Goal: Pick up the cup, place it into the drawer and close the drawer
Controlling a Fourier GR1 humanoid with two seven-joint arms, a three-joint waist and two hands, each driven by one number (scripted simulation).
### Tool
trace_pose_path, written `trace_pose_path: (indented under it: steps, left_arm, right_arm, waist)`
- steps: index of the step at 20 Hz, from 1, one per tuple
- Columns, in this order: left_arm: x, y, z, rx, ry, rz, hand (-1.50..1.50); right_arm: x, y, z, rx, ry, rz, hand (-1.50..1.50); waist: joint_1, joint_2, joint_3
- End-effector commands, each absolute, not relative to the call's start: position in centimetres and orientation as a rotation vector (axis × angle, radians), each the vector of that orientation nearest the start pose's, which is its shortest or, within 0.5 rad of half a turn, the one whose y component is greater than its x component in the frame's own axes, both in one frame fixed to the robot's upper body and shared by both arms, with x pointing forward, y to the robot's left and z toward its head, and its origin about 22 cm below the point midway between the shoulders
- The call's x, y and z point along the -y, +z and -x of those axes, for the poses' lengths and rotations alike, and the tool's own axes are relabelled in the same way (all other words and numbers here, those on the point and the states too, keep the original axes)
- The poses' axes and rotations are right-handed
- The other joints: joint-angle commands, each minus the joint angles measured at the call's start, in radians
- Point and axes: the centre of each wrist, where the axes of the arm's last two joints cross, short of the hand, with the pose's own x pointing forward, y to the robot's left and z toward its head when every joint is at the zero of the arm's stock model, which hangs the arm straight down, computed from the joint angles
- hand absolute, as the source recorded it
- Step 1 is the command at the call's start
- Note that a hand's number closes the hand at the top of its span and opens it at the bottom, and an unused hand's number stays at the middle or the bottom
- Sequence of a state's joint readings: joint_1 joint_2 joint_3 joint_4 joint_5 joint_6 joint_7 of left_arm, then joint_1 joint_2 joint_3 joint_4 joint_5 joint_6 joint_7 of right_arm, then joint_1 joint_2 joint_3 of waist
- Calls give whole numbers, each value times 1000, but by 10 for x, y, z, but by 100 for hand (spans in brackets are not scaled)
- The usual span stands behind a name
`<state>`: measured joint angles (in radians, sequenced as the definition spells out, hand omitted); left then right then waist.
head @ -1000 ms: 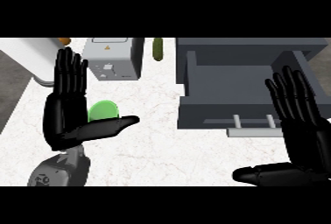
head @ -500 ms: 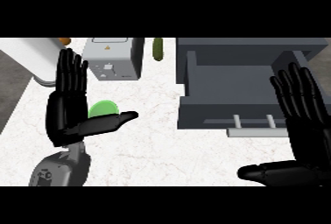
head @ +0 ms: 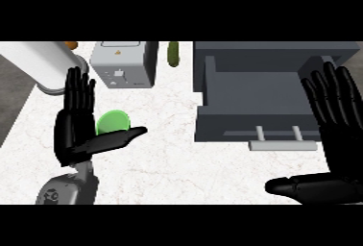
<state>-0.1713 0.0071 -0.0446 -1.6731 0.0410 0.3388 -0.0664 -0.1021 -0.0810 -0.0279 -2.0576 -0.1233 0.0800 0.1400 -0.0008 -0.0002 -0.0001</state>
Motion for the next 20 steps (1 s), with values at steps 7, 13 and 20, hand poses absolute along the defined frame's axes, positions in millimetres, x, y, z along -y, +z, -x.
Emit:
trace_pose_path:
  steps: [7,13,20]
  left_arm:
    - [-224,23,-259,1792,294,-237,-150]
    - [-223,-26,-262,1772,270,-221,-150]
    - [-251,-45,-262,1723,278,-229,-150]
  right_arm:
    - [227,137,-206,2013,119,-129,-150]
    - [242,147,-212,2000,132,-116,-150]
    - [240,143,-224,1996,137,-146,-150]
  waist:
    - [-1,-1,0]
    - [-4,0,0]
    - [-1,0,0]
